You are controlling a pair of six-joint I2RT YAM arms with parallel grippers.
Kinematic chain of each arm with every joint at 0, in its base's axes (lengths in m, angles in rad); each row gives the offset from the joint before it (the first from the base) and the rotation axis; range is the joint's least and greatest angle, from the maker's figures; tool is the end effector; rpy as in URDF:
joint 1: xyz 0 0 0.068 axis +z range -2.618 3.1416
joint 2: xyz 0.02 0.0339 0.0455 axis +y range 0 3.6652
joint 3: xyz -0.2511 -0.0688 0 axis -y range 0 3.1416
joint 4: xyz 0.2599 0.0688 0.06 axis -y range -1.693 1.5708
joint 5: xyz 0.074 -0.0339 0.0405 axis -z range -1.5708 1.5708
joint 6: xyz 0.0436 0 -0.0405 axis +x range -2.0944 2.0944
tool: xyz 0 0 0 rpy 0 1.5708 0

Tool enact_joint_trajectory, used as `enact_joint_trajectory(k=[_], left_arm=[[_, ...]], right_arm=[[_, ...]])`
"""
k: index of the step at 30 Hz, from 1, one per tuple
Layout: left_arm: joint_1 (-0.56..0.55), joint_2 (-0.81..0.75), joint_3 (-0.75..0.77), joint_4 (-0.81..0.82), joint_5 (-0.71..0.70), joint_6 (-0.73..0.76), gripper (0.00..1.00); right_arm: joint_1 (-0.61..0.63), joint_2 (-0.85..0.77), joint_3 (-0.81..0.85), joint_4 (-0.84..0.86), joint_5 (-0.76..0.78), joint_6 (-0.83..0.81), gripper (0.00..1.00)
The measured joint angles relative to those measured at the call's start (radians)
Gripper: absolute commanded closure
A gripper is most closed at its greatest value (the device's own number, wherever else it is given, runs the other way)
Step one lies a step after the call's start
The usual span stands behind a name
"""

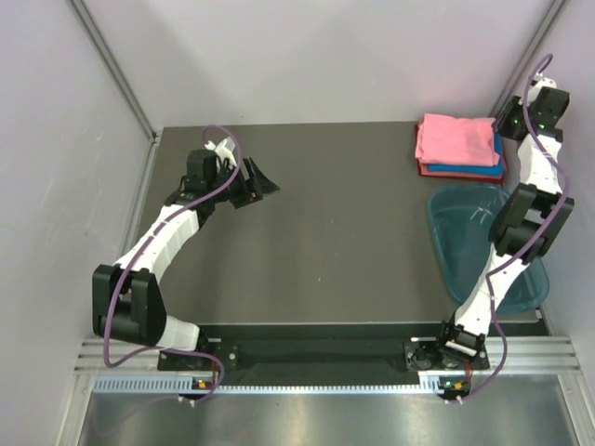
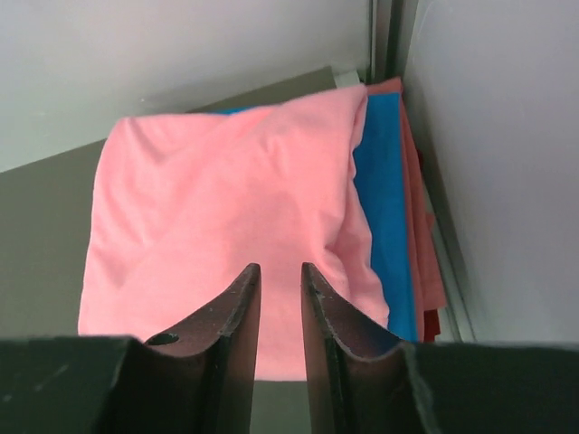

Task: Fold and stack the t-shirts
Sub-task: Neatly place the folded tshirt to the corner

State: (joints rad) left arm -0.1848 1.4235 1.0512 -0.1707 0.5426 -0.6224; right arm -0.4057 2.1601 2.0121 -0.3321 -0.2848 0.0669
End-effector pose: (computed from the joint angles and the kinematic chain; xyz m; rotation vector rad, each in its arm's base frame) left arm 0.3324 -0.0850 0.2657 -0.1390 2.2019 -1.0408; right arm 0.4902 -0.1972 0.2898 0.3026 2.0083 0.0790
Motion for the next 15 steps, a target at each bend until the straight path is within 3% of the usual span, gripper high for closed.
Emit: enact_joint_trajectory(k=[15], left_arm=[[0.000, -0.002, 0.000, -0.002, 0.007, 0.000, 0.23]], right_arm=[[-0.010, 0.060, -0.207, -0.014, 0.072, 0.047, 0.86]])
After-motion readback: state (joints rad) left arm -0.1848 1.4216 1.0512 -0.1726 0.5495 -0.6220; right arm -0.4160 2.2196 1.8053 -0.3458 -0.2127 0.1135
